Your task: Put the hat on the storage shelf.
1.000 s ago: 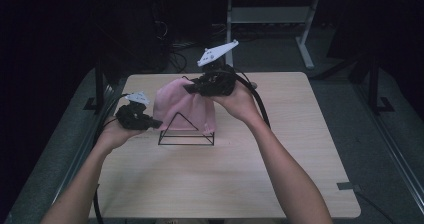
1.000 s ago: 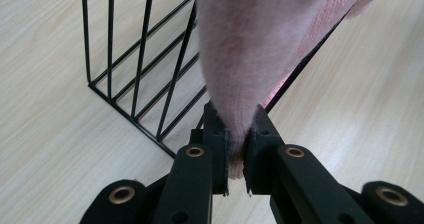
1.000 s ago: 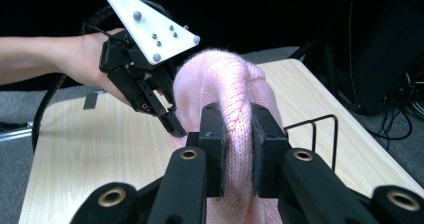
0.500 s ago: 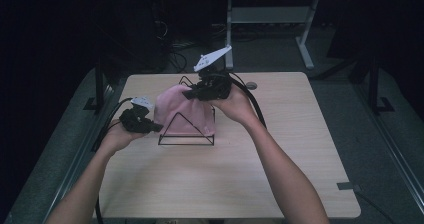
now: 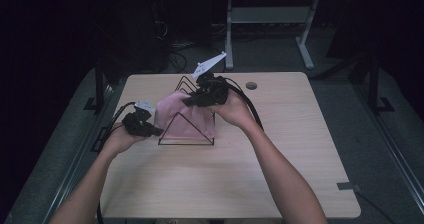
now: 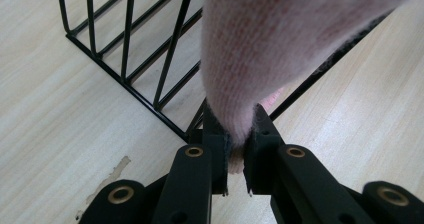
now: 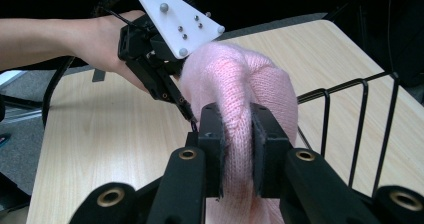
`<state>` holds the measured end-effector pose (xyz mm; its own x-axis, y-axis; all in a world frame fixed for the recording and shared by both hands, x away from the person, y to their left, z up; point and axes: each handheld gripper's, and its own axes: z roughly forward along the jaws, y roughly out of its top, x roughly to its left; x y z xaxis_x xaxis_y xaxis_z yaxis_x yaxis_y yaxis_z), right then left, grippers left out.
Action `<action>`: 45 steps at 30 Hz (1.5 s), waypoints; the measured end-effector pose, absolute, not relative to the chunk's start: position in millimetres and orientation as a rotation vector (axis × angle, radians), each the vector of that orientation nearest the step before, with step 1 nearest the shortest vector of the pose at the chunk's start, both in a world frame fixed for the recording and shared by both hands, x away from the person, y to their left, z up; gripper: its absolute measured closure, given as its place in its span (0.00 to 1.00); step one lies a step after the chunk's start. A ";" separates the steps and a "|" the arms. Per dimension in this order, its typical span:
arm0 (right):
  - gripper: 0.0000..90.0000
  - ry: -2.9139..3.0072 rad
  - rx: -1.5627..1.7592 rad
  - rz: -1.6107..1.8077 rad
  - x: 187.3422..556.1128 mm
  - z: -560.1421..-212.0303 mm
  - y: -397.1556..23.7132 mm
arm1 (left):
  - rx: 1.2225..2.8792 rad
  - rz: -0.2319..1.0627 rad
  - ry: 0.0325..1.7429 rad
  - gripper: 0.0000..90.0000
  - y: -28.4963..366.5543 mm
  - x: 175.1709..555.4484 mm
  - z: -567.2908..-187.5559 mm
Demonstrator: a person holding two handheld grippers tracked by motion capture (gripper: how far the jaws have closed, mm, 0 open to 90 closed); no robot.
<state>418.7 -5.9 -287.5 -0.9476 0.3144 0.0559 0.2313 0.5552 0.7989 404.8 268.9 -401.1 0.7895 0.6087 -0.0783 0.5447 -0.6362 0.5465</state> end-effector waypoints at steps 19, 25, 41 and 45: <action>0.72 2.749 0.493 1.344 421.7 -304.2 -5.1 | 2.471 0.144 0.884 0.91 271.1 407.8 -416.4; 0.70 2.749 0.499 1.369 420.5 -308.5 -11.7 | 2.479 0.136 0.892 0.91 272.6 408.3 -419.6; 0.82 2.781 0.478 1.346 418.3 -313.8 -3.8 | 2.483 0.107 0.910 0.90 274.0 408.6 -426.9; 0.70 2.776 0.487 1.358 417.2 -312.0 -5.7 | 2.468 0.106 0.917 0.86 274.1 407.6 -425.8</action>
